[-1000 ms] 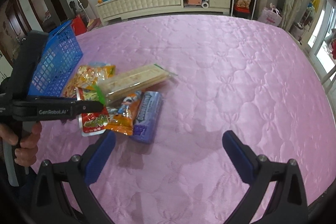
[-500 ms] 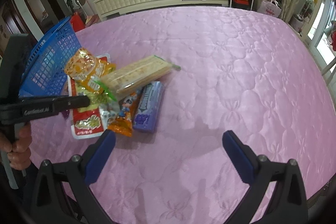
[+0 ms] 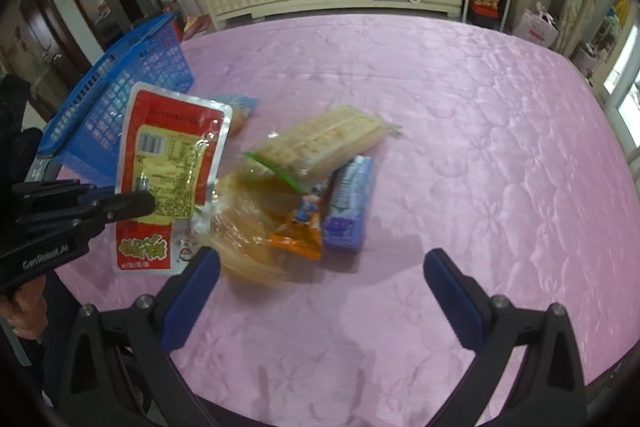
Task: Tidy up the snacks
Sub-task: 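Grasp a red snack packet with the left tool from the pile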
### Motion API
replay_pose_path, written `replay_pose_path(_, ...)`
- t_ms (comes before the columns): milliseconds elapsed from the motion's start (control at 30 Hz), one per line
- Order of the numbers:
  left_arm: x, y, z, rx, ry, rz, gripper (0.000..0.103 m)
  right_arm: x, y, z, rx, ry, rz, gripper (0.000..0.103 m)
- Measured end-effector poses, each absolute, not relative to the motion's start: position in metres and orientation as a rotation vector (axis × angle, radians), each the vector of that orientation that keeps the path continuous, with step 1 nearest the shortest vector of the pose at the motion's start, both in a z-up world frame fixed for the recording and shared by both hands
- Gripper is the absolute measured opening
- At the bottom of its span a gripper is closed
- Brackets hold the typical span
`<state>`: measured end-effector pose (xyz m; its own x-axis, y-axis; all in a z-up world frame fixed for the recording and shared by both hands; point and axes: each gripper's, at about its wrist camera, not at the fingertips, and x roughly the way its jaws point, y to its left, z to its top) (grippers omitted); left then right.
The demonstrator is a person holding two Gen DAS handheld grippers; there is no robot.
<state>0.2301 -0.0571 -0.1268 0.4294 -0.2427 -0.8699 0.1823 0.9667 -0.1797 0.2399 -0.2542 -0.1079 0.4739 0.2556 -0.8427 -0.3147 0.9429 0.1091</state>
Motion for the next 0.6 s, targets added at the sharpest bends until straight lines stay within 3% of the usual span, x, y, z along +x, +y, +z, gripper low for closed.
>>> replay_pose_path(600, 0.181, -0.044, -0.133, -0.006, 1.055, -0.226, 0.007, 0.238, -0.221, -0.148, -0.207, 1.114, 0.36, 0.103)
